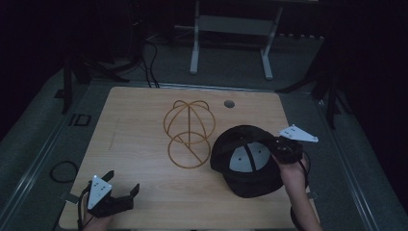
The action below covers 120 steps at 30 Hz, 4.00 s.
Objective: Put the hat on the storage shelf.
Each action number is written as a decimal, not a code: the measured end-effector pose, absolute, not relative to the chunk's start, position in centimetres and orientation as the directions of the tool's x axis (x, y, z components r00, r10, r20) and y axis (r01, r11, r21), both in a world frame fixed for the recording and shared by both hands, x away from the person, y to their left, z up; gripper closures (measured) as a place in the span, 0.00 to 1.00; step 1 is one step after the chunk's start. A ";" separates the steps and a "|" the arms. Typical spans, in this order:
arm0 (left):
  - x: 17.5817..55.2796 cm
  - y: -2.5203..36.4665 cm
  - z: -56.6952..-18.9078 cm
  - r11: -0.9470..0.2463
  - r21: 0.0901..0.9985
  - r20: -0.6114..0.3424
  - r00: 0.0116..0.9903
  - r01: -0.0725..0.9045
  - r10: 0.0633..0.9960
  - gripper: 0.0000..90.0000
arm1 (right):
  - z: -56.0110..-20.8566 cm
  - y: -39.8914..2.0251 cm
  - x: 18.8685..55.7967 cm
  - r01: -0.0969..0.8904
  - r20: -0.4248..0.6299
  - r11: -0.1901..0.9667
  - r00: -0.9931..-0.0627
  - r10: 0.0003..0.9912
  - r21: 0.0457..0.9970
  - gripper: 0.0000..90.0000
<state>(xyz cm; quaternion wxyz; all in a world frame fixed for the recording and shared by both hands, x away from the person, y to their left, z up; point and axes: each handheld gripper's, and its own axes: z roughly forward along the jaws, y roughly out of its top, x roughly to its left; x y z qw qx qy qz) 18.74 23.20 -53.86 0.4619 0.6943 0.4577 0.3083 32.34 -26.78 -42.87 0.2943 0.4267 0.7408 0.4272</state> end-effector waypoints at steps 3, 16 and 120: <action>18.9 22.4 -53.4 -0.157 0.924 -0.005 0.421 0.349 0.907 0.02 | -42.1 -26.8 31.9 0.360 -0.073 0.264 -0.467 0.881 0.895 0.98; 19.7 16.7 -51.4 -0.173 0.930 -0.055 0.588 0.325 0.807 0.02 | -39.5 -27.2 30.0 0.298 -0.059 0.215 -0.458 0.887 0.930 0.98; 24.3 1.0 -39.9 -0.180 0.982 0.080 0.724 0.062 0.685 0.98 | -44.6 -32.5 17.3 0.291 0.050 0.317 -0.802 0.595 0.903 0.43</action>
